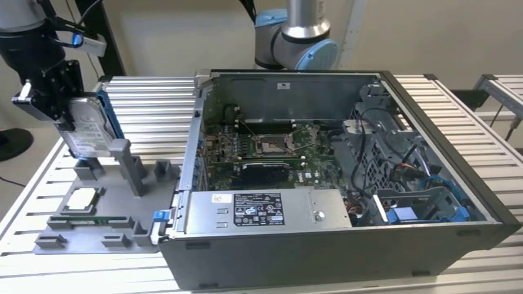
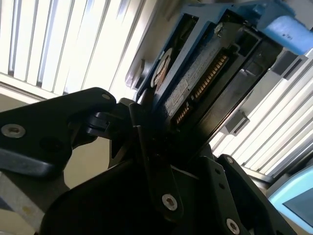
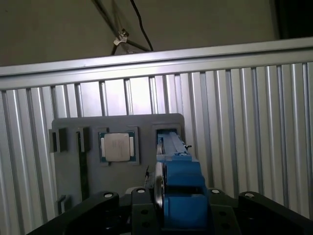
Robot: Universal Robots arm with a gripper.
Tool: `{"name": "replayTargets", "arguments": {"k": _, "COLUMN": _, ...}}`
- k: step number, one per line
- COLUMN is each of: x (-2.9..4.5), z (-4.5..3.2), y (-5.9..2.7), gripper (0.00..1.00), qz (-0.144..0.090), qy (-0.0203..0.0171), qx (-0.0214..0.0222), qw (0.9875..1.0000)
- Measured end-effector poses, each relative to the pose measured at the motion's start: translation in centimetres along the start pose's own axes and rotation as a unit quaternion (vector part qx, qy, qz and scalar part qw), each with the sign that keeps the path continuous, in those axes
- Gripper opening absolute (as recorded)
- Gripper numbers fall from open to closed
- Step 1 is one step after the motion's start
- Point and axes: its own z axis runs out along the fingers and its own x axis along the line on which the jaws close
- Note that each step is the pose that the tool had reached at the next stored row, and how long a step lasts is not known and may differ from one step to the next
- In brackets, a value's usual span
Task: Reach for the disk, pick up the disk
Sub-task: 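Pick up the disk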
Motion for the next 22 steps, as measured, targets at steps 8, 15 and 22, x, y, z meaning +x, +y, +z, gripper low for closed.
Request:
{"name": "replayTargets", "arguments": {"k": 8, "x": 0.01, "z": -1.42, "y": 0.03, "gripper": 0.0, "qz": 0.0, "qy": 0.0, "qx": 0.0, "qw": 1.0}}
{"name": "replayTargets", "arguments": {"k": 15, "x": 0.01, "z": -2.75, "y": 0.06, "gripper": 0.0, "qz": 0.0, "qy": 0.0, "qx": 0.0, "qw": 1.0}}
{"name": "replayTargets", "arguments": {"k": 22, "x": 0.02, "z": -3.99, "y": 0.08, "gripper": 0.0, "qz": 0.0, "qy": 0.0, "qx": 0.0, "qw": 1.0}}
